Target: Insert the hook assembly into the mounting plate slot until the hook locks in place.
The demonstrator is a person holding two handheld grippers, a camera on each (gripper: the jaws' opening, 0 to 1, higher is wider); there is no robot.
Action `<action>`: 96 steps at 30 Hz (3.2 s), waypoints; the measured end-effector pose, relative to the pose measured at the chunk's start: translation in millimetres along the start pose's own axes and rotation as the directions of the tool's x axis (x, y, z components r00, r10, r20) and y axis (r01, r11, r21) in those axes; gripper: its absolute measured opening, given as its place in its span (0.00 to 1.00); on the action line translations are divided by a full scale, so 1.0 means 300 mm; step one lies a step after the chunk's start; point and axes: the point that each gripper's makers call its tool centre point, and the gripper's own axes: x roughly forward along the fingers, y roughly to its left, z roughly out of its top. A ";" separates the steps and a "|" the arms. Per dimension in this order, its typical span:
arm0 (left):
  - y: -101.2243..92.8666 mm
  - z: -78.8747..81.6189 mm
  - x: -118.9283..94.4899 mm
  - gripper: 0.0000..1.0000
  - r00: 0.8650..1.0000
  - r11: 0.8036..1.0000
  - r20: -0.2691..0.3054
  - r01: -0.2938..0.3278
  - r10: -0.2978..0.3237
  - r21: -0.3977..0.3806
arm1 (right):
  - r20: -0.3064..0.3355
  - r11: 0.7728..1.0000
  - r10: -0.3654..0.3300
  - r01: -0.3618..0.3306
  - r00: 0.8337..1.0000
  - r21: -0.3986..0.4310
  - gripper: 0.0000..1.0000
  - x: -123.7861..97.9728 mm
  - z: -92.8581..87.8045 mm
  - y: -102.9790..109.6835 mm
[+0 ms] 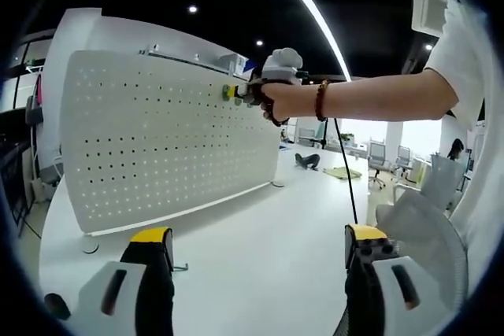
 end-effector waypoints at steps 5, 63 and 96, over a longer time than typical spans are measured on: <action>0.001 0.002 0.001 0.92 1.000 1.000 0.003 0.000 0.000 -0.003 | -0.002 1.000 -0.013 0.013 1.000 -0.009 0.00 0.001 -0.019 0.004; -0.006 -0.011 0.015 0.89 0.999 0.999 -0.024 -0.036 0.036 -0.012 | -0.137 0.979 0.138 -0.156 0.981 -0.133 0.22 -0.168 -0.108 0.078; 0.006 -0.011 0.020 0.89 0.994 0.997 -0.076 -0.079 0.080 0.022 | -0.122 0.911 0.390 -0.402 0.913 -0.093 0.63 -0.501 -0.177 0.126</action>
